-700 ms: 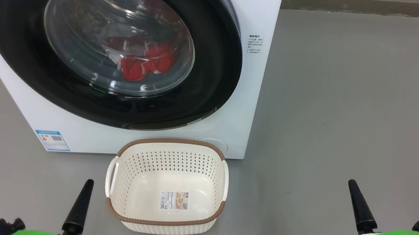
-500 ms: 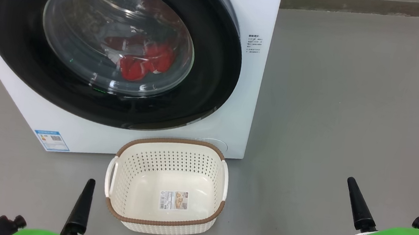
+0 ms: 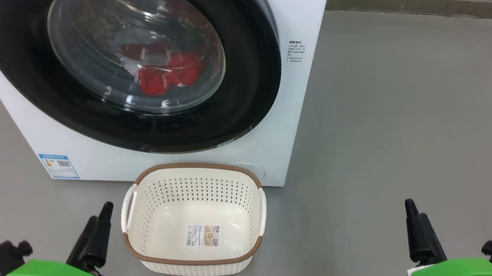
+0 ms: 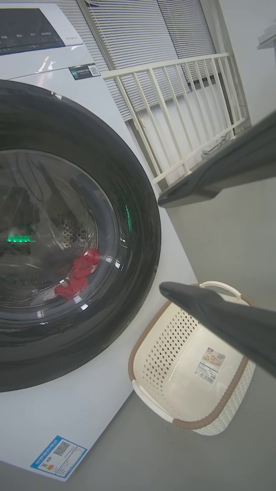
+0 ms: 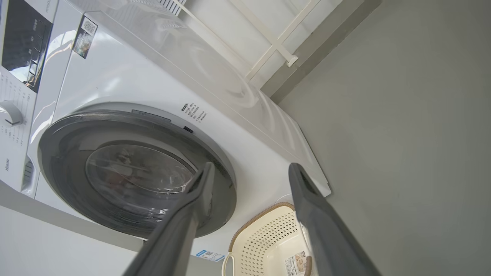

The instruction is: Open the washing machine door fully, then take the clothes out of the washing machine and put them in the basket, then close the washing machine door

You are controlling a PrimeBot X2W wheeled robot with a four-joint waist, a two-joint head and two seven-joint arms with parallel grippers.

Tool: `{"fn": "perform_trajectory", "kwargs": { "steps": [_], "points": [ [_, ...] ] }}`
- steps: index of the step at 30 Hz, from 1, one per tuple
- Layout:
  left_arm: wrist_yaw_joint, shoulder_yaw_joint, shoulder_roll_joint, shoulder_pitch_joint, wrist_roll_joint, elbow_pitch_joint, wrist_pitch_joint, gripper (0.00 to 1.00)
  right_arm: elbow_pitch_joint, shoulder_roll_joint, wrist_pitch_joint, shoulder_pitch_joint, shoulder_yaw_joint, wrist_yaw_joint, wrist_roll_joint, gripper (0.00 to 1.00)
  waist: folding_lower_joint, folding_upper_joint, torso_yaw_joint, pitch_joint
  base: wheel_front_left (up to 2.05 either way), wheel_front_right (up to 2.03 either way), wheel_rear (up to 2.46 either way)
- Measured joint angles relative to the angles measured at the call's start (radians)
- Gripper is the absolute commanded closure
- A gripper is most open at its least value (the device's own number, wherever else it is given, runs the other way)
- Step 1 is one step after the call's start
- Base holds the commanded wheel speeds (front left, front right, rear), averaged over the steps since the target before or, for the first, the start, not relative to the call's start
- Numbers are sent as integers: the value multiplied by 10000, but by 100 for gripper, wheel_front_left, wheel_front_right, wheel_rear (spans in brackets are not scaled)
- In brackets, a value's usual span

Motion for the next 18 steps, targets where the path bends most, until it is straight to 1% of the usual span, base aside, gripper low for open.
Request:
{"fn": "perform_trajectory", "kwargs": {
  "steps": [18],
  "points": [
    [-2, -186, -6, -447, 2209, 38, -531, 0, -58, -8, -522, -338, 236, 0, -2297, 0, 0, 0, 19, 44, 0, 0, 0]
  ]
}}
